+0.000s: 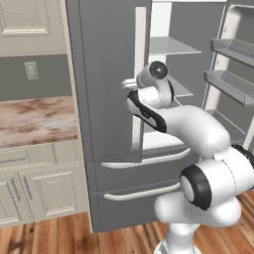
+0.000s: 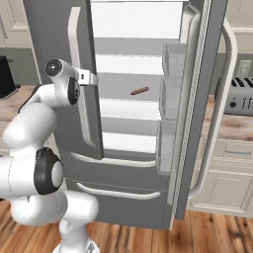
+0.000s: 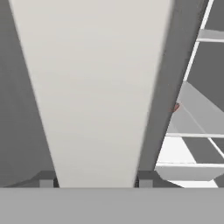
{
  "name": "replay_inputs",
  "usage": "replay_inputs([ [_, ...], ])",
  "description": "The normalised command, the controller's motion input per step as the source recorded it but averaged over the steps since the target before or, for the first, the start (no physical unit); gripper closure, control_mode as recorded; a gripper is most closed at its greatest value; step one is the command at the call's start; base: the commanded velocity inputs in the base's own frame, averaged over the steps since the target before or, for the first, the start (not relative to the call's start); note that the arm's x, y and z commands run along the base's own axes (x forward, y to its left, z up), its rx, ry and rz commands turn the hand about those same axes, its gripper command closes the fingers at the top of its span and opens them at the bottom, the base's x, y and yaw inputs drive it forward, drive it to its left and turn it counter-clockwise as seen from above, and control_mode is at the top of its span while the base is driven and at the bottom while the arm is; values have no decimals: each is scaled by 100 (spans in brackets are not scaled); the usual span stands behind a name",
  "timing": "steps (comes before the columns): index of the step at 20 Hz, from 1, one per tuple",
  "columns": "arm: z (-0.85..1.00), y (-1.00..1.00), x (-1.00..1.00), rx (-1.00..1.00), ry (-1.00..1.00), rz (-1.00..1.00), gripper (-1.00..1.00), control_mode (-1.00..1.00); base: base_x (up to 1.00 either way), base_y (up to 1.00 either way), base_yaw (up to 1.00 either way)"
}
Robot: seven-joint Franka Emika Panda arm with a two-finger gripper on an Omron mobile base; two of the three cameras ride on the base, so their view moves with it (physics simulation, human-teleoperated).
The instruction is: Move the hot dog bun to the plate on the dining table and place the condiment next to that plate. Then navigate to the fridge and take the sausage and place it on the plate as well.
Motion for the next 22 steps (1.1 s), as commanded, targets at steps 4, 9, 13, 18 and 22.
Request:
replay_inputs([
  [4,0,58,-99,1,0,0,100,-100,0,0,0],
  [9,0,78,-88,0,0,-3,100,-100,0,0,0],
  [13,0,95,-70,0,4,-5,-100,-100,0,0,0],
  [18,0,36,-46,0,4,0,-100,-100,0,0,0],
  [22,4,-28,-80,15,0,0,-100,-100,0,0,0],
])
